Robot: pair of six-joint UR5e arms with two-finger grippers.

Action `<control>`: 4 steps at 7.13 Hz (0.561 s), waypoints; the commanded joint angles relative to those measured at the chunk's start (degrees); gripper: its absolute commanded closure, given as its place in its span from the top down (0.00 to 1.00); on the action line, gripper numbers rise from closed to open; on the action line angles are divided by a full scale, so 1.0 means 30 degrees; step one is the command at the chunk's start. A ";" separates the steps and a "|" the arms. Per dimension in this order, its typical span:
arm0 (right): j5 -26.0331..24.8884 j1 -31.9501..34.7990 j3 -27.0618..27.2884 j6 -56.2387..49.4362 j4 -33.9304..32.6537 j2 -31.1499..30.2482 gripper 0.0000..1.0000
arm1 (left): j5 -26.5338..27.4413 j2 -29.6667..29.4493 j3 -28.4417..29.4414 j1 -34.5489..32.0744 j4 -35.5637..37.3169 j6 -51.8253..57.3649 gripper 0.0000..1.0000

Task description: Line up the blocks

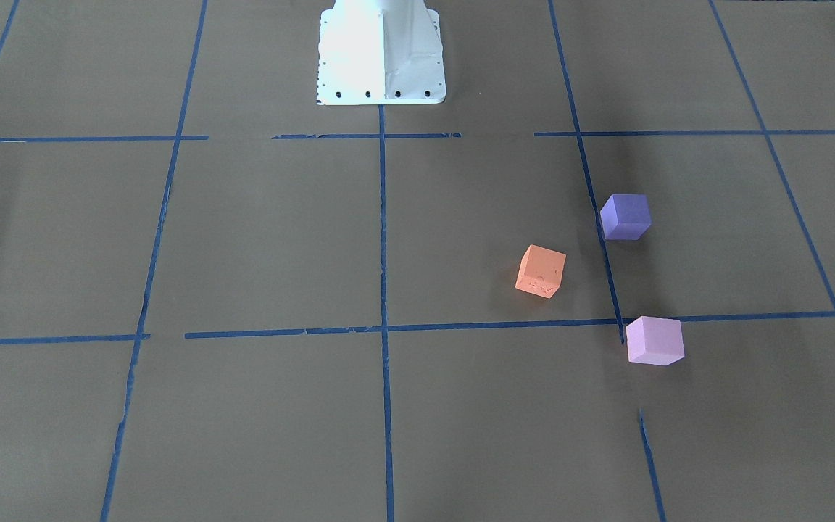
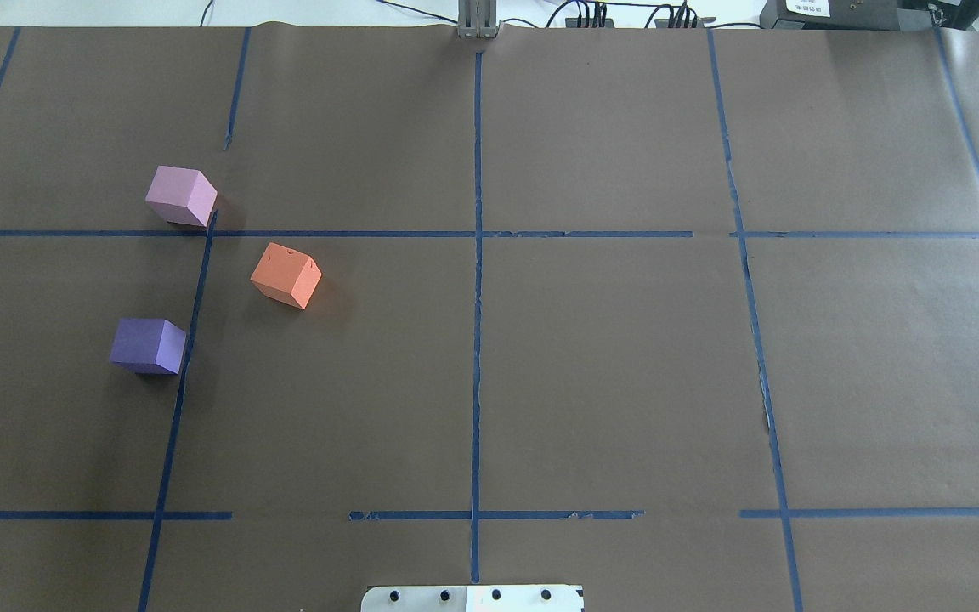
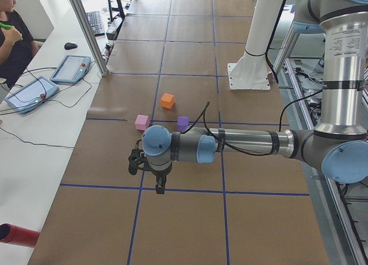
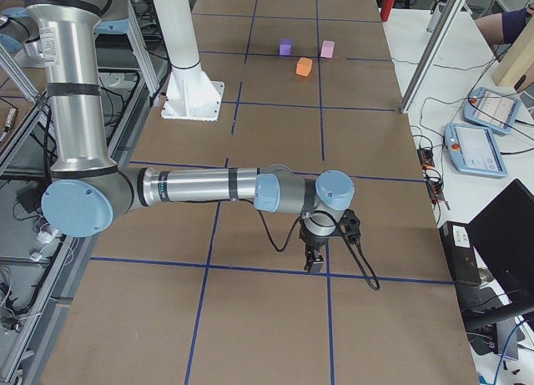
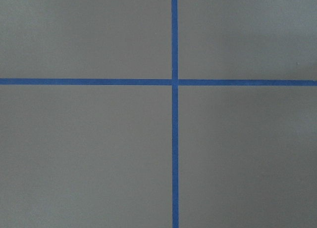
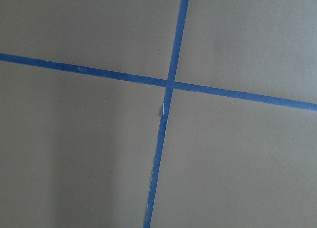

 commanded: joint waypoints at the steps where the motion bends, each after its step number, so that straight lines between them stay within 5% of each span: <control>1: 0.0000 0.0000 0.0000 0.0000 0.0001 0.0000 1.00 | 0.0060 0.0029 -0.0511 0.0036 -0.0049 -0.1426 1.00; 4: 0.0000 0.0000 0.0000 0.0000 0.0001 0.0000 1.00 | 0.0089 0.0000 -0.0603 0.0820 -0.0079 -0.1282 1.00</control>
